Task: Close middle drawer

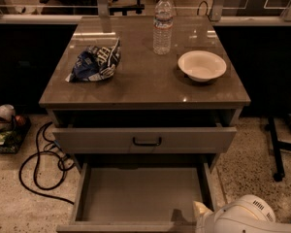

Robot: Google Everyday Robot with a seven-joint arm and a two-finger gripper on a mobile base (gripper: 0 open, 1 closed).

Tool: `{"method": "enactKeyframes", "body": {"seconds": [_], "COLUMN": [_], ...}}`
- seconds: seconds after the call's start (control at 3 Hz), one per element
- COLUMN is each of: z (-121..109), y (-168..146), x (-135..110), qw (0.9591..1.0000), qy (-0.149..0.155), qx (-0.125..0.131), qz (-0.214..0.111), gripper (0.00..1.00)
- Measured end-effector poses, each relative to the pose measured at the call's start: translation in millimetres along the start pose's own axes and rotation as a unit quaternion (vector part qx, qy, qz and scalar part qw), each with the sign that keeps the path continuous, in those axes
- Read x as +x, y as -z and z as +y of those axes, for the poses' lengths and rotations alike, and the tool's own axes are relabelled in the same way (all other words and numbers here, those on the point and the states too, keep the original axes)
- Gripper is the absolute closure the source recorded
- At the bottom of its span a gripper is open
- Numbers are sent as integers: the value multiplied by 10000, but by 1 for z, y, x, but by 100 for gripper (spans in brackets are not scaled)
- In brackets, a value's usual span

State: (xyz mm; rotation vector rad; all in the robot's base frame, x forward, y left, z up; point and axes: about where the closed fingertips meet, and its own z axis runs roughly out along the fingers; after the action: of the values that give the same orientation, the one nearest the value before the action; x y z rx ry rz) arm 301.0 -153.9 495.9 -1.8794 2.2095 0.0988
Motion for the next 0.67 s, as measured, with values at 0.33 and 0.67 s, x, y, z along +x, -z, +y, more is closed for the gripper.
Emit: {"method": "enactKeyframes", "body": {"seconds": [0.33,0.67], "z": [0,-5], "y": [0,-10], "x": [0,-3], "qw": [10000,10000], "qy": [2,43], "qx": [0,75], "qz": [-1,-34], "gripper": [0,0]}}
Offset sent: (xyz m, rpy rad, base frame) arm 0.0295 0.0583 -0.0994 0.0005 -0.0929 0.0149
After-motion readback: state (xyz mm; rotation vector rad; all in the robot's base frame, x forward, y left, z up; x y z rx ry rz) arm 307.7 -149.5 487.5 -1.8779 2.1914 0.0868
